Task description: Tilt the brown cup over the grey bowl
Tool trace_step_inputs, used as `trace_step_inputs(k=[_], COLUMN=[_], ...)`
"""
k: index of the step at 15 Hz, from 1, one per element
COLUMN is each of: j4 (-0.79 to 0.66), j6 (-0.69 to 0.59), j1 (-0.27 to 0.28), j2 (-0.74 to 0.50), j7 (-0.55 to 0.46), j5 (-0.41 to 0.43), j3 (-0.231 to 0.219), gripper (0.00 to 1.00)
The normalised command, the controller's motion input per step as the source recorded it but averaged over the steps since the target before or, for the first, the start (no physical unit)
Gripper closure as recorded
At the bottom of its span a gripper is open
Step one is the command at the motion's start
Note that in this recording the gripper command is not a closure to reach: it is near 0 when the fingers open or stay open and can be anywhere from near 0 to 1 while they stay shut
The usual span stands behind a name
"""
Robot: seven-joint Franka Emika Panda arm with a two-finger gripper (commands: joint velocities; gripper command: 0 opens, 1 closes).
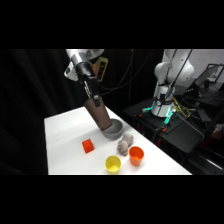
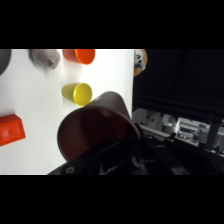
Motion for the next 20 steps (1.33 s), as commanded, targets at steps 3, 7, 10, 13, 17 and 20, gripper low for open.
trace_step_inputs(k=[3,7,10,13,17,20], j4=[0.00,0.17,0.30,0.35,0.36,0.31], j6=[0.67,0.50,0.36,0.19,0.11,0.15], j1=[0.226,0.127,0.098,0.096,0.100,0.155], j2=[-0.02,0.16,0.28,0.35,0.35,0.32], j7=[0.49,0.50,0.56,0.48,0.29,0.30], j5=[-0.572,-0.718,-0.818,-0.563,-0.194,-0.267], j3=[0.225,0.132,0.003,-0.028,0.047,-0.015], gripper=[0.12,0.12,0.12,0.13,0.12,0.12])
